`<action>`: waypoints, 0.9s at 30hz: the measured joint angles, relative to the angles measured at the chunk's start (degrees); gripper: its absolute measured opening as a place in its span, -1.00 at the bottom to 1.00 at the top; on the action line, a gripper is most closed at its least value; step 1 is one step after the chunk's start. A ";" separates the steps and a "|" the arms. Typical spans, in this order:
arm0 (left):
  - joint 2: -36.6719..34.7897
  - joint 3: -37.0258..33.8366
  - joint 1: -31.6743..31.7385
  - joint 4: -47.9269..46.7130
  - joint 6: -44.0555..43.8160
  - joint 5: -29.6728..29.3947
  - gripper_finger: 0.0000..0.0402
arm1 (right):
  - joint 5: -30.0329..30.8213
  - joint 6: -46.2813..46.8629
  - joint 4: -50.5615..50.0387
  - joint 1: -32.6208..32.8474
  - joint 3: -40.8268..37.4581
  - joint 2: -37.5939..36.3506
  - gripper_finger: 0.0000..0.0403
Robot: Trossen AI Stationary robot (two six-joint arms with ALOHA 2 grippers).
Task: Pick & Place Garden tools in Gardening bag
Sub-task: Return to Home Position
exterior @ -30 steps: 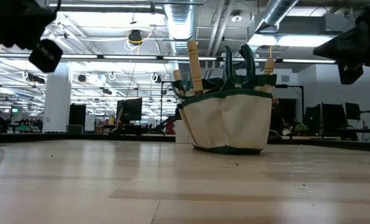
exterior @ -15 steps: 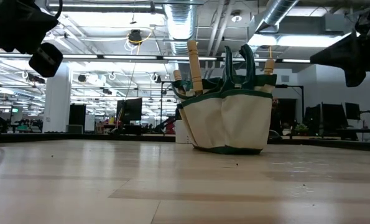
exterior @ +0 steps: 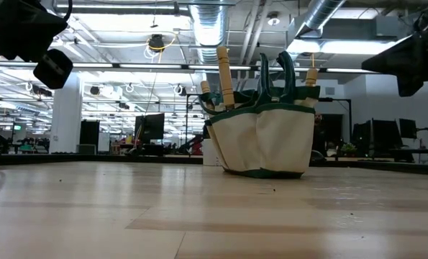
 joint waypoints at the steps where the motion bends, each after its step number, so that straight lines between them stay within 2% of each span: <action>1: 0.00 0.00 0.00 0.00 0.00 0.00 -0.99 | 0.07 0.22 0.00 -0.11 0.00 0.00 -1.00; 27: 0.00 -0.02 0.00 0.49 -0.02 -0.02 -0.98 | 0.24 -0.73 -0.02 -0.10 -0.04 0.00 -1.00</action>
